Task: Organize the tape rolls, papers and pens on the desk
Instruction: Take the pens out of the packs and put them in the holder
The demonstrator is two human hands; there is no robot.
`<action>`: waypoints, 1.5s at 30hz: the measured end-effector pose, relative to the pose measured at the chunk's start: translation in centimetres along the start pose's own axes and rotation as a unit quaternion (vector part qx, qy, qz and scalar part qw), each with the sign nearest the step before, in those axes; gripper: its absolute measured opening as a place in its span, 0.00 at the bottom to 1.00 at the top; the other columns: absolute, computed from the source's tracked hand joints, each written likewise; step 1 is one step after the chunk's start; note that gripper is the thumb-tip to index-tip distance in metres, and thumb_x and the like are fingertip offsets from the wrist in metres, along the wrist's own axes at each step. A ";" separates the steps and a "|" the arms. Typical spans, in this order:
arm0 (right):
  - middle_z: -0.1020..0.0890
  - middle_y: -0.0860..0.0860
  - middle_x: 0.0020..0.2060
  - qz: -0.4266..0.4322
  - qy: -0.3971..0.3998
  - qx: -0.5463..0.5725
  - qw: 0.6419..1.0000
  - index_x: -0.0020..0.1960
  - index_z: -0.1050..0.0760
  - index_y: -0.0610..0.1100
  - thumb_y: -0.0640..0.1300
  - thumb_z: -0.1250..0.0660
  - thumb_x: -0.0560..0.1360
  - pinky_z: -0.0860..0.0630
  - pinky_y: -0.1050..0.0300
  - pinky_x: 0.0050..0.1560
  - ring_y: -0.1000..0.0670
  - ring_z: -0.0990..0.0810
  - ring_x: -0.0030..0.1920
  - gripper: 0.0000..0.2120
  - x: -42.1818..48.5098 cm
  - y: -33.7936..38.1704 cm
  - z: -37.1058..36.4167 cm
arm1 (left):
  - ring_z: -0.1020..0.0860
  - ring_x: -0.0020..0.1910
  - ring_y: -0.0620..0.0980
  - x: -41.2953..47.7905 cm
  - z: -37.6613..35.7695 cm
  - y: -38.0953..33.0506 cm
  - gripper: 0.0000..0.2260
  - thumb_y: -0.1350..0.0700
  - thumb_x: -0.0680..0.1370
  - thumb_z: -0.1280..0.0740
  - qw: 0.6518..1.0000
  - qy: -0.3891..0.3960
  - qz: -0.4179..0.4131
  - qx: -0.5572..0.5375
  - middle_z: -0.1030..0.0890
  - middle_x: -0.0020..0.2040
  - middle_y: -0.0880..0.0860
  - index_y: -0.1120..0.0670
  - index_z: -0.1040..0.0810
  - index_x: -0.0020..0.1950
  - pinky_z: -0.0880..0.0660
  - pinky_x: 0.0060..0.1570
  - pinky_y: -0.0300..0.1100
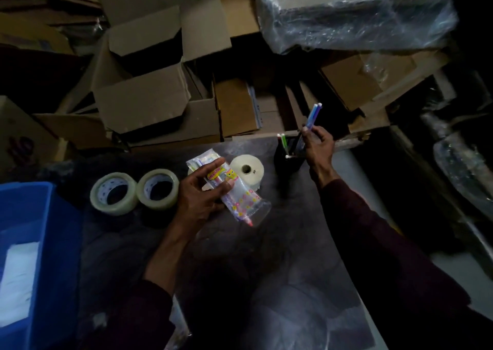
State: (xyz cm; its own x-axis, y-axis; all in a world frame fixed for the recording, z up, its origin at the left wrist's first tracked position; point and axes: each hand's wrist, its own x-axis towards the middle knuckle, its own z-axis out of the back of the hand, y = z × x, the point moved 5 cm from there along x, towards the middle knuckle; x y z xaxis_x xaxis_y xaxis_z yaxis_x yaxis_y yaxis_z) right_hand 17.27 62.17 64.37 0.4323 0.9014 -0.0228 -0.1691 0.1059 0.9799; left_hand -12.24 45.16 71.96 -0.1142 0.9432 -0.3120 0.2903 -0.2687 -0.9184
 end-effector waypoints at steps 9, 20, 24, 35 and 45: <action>0.20 0.48 0.57 -0.010 0.007 -0.023 1.000 0.59 0.22 0.44 0.35 0.25 0.70 0.24 0.63 0.59 0.52 0.22 0.58 0.19 -1.5 -0.4 0.1 | 0.17 0.48 0.49 1.0 0.4 1.4 0.21 0.70 0.72 0.30 1.000 0.009 0.018 0.007 0.19 0.56 0.53 0.55 0.22 0.64 0.17 0.43 0.51; 0.16 0.54 0.38 -0.109 0.187 0.111 0.970 0.50 0.21 0.42 0.34 0.33 0.78 0.22 0.61 0.42 0.56 0.20 0.40 0.05 -19.1 3.3 2.0 | 0.19 0.52 0.57 1.2 -3.5 -1.4 0.21 0.68 0.71 0.27 0.998 0.044 -0.042 0.011 0.18 0.55 0.59 0.51 0.20 0.59 0.22 0.52 0.65; 0.14 0.46 0.42 -0.187 0.228 0.241 0.925 0.52 0.23 0.39 0.35 0.34 0.75 0.19 0.60 0.43 0.51 0.15 0.41 0.06 -25.5 6.4 2.0 | 0.18 0.52 0.53 0.5 -5.0 -2.8 0.21 0.67 0.71 0.27 0.995 0.079 -0.063 0.007 0.18 0.55 0.56 0.49 0.20 0.60 0.20 0.50 0.59; 0.17 0.39 0.45 -0.136 0.060 0.356 0.923 0.51 0.23 0.41 0.33 0.30 0.73 0.17 0.53 0.51 0.43 0.18 0.47 0.09 -28.5 9.8 4.7 | 0.17 0.48 0.45 -4.0 -7.4 -5.2 0.21 0.67 0.73 0.28 0.990 0.111 -0.087 0.031 0.16 0.48 0.45 0.52 0.22 0.64 0.18 0.40 0.47; 0.18 0.38 0.41 -0.100 -0.007 0.266 0.959 0.50 0.22 0.31 0.29 0.32 0.75 0.16 0.56 0.45 0.48 0.16 0.38 0.04 -30.4 9.3 6.9 | 0.18 0.48 0.46 -6.6 -8.5 -5.8 0.21 0.70 0.73 0.30 0.986 0.126 -0.105 0.015 0.18 0.53 0.55 0.57 0.23 0.65 0.19 0.36 0.42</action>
State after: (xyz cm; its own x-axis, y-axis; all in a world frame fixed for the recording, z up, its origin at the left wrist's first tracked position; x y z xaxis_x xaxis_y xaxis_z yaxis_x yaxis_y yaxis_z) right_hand 8.65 32.82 75.54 0.4210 0.8798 -0.2209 0.3921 0.0431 0.9189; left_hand -5.16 42.15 81.45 0.0714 0.9963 -0.0474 0.2572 -0.0643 -0.9642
